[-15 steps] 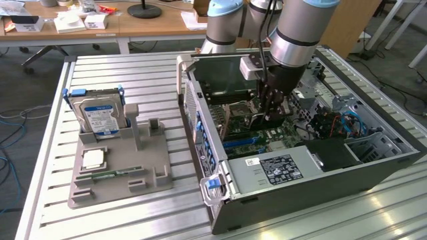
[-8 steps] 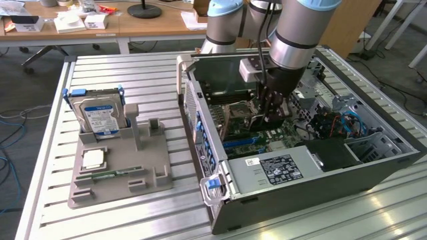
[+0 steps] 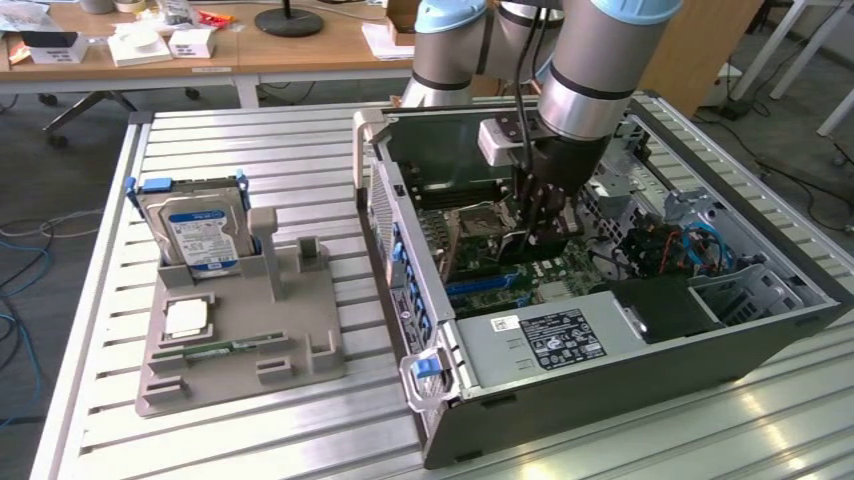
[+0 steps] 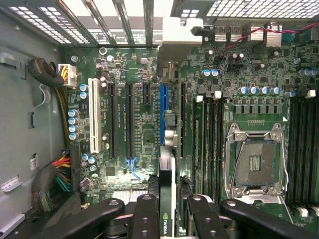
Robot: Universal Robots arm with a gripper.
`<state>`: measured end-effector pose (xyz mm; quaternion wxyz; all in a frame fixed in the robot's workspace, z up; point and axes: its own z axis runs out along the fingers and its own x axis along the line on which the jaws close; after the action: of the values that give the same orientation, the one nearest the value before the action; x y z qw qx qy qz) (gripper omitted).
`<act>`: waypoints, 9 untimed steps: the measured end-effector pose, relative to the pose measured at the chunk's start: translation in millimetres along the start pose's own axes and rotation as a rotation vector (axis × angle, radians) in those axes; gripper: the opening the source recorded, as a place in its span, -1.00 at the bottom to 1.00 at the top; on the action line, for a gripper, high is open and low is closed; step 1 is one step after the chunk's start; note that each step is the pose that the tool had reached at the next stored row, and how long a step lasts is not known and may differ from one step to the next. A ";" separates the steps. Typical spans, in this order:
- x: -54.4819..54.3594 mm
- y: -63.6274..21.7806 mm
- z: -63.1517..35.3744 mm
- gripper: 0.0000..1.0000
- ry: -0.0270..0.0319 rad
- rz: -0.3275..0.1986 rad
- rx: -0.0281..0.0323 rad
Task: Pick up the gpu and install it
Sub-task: 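Insert the gpu into the slot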
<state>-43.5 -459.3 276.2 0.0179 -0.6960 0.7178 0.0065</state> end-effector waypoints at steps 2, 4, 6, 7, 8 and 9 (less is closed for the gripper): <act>0.0 0.0 0.3 -0.47 -0.0001 0.000 0.0000; 0.0 0.0 1.2 -0.47 -0.0003 0.000 0.0001; 0.1 0.0 2.3 -0.47 0.0000 0.000 0.0000; 0.1 0.0 2.9 -0.47 0.0000 0.000 0.0000; 0.1 0.1 3.5 -0.47 -0.0001 0.000 0.0000; 0.1 0.1 3.8 -0.47 0.0001 0.000 -0.0001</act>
<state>-43.6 -459.3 272.4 0.0178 -0.6960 0.7178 0.0065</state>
